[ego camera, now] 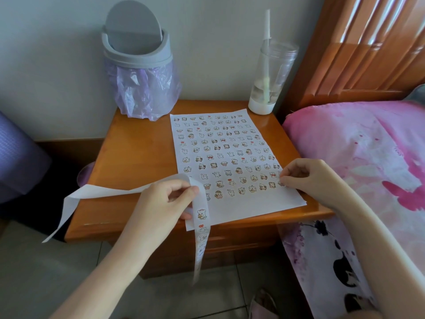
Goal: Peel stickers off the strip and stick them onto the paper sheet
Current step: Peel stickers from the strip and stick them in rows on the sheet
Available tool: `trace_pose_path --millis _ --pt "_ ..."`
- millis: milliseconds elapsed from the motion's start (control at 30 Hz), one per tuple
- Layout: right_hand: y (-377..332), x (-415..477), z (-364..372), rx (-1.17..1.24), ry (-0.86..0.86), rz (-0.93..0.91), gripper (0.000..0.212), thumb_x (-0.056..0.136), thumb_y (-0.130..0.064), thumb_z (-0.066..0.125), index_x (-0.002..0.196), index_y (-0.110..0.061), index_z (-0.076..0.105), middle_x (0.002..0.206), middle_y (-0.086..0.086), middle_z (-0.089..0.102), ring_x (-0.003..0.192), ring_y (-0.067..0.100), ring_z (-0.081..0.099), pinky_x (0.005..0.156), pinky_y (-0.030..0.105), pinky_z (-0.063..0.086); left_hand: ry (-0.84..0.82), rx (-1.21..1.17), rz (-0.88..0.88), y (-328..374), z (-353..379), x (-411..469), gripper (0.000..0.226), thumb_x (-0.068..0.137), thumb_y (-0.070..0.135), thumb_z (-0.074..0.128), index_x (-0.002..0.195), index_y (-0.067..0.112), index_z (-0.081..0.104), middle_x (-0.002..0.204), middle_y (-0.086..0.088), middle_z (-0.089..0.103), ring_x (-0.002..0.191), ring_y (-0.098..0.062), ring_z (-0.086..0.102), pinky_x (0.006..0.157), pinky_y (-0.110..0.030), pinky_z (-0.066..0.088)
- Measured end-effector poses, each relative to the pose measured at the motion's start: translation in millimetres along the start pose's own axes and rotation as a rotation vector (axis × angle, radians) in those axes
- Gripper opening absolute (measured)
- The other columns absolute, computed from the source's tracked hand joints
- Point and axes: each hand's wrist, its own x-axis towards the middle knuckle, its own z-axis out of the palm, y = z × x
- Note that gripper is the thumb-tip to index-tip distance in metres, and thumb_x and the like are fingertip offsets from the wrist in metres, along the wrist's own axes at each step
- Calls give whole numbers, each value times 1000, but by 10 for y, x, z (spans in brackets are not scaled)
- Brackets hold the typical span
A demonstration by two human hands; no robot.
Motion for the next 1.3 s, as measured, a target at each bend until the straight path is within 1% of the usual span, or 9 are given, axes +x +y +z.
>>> trace_pose_path --millis 167,300,400,500,600,767,1000,1167,1300 --pt "40 -1 -31 -1 3 -9 10 78 -17 73 86 -18 67 77 5 62 74 24 57 68 29 47 3 7 -5 -4 -1 8 16 89 31 56 96 24 69 93 21 67 66 0 69 56 -12 54" --pt "67 31 -40 -15 7 17 29 77 -17 74 97 -20 53 74 1 56 65 13 50 62 25 43 8 8 -7 -7 3 10 18 89 31 56 97 22 69 95 17 68 66 -1 69 56 -12 54" --pt "97 46 -46 -40 15 12 19 83 -16 68 96 -19 56 82 5 58 71 16 52 68 29 46 7 -5 -6 -7 3 10 16 89 30 56 95 22 69 94 17 69 65 -1 69 53 -10 52" --pt "89 41 -52 50 22 48 10 88 -21 62 97 -17 58 80 1 58 63 11 49 55 20 39 -2 -7 -4 -7 -3 9 15 90 29 56 94 23 69 93 19 68 65 -1 69 54 -11 53" --pt "84 37 -38 52 6 35 18 81 -26 70 93 -19 59 78 -2 58 66 9 50 57 17 38 -8 -8 0 -11 -5 12 14 89 30 56 94 24 69 94 20 66 66 -1 69 54 -13 54" --pt "101 50 -38 19 5 22 18 79 -14 72 88 -21 58 78 2 57 72 14 52 68 24 45 -14 -3 0 -14 -8 19 14 89 30 56 94 25 68 92 22 65 66 -1 69 54 -13 54" --pt "94 38 -49 53 -7 25 12 81 -22 71 88 -20 62 84 2 62 71 10 53 57 15 38 -15 -3 4 -7 -5 12 13 89 30 56 92 26 68 90 22 66 65 -2 69 54 -13 53" --pt "97 49 -34 5 -7 14 11 81 -13 69 86 -19 61 79 2 58 71 14 52 63 19 42 -16 1 -3 7 -11 6 13 89 30 56 92 26 68 90 22 66 65 -2 70 58 -18 56" --pt "15 39 -21 51 192 -2 7 86 -20 64 92 -15 63 88 -1 63 75 10 55 63 16 42 -25 -73 -17 50 -40 -3 11 89 28 57 89 28 68 89 21 68 68 -6 71 65 -27 59"
